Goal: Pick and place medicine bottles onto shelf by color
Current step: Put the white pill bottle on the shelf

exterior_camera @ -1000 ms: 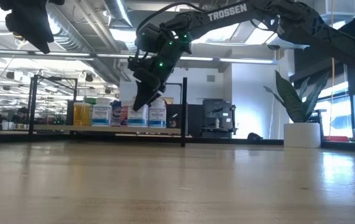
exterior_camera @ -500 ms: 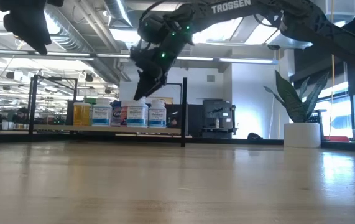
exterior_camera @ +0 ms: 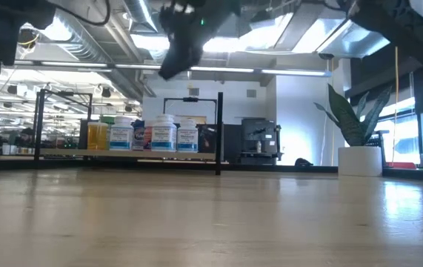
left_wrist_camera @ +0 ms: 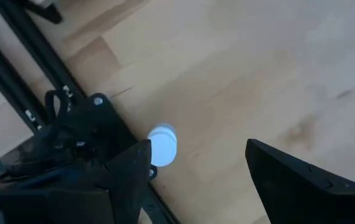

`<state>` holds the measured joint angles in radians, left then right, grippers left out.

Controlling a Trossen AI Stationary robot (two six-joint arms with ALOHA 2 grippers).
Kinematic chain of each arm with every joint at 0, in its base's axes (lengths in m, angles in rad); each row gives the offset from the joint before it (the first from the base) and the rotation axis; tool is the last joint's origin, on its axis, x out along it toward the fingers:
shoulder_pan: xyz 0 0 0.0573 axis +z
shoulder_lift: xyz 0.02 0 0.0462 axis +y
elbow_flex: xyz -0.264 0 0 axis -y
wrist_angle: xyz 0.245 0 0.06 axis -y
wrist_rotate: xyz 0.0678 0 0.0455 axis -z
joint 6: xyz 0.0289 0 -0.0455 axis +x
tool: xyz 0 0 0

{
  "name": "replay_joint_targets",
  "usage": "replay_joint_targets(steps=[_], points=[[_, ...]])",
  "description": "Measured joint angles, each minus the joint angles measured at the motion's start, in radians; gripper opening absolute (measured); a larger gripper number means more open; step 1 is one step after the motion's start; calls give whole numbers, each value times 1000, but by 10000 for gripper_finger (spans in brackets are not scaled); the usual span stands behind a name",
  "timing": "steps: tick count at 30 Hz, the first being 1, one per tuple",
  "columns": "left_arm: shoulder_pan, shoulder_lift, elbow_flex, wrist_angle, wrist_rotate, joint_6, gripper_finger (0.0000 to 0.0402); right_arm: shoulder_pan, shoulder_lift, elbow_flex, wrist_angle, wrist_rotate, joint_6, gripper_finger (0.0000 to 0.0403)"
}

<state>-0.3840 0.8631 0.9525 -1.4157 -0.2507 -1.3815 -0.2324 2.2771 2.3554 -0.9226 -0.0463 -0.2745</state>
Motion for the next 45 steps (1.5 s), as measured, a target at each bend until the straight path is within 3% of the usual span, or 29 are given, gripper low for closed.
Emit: replay_joint_targets(steps=[6,13,18,25,30,37,45], points=[[0,2,-43,26,-6,-19,255,53,-49,1,0,1,0,223],[0,2,-65,45,-8,106,255,89,-81,1,-9,2,3,223],[-1,3,-134,110,60,80,255,106,-97,1,-23,20,4,223],[0,10,-255,178,71,112,255,117,-104,1,-38,72,3,223],[1,23,-258,186,74,124,255,117,-104,1,-39,74,3,223],[8,111,-253,213,81,296,255,117,-104,1,-39,73,4,223],[65,256,-238,219,202,430,255,117,-104,1,-37,73,8,223]])
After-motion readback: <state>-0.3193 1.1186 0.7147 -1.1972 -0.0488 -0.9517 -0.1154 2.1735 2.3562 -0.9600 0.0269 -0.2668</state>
